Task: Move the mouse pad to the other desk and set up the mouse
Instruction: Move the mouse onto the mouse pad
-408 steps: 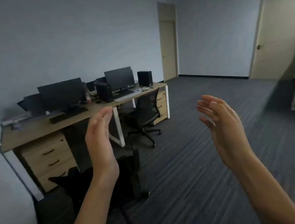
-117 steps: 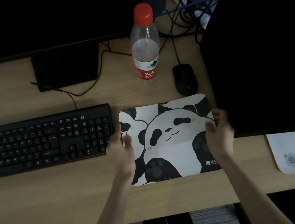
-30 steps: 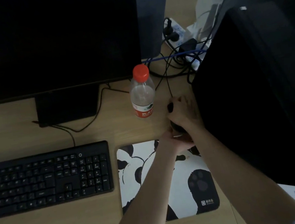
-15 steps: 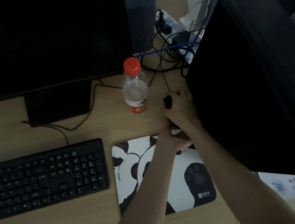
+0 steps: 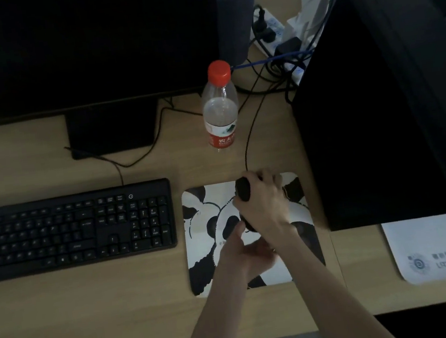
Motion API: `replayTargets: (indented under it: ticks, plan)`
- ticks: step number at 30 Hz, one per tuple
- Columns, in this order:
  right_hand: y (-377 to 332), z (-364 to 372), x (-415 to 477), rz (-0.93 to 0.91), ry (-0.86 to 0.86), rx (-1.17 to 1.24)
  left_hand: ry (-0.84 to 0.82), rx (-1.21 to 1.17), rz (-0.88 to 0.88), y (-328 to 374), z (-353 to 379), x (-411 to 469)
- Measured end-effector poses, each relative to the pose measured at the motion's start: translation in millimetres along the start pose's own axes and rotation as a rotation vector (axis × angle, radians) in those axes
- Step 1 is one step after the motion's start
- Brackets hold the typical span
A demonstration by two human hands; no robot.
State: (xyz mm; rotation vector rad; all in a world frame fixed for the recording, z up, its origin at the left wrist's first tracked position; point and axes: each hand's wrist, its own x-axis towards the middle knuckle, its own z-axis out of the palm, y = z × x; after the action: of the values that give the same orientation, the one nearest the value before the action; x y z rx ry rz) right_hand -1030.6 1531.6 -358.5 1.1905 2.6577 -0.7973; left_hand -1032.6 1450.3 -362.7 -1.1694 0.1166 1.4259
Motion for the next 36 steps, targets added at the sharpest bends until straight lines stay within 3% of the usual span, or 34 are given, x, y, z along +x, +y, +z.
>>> replayTargets:
  ticks: [8, 23, 28, 32, 36]
  plan:
    - [4, 25, -14, 0.027, -0.093, 0.008, 0.036, 0.037, 0.064, 7, -32, 0]
    - [8, 32, -15, 0.007, -0.078, -0.063, 0.203, 0.146, 0.191, 7, -27, -9]
    - [2, -3, -6, 0.003, -0.02, 0.092, 0.316, 0.316, 0.259, -1, -35, -32]
    - [-14, -51, 13, -0.057, 0.122, 0.498, 0.317, 0.434, 0.55, 6, -15, -50]
    - [-36, -88, 31, -0.174, 0.238, 0.718, 0.323, 0.934, 1.18, 25, 50, -55]
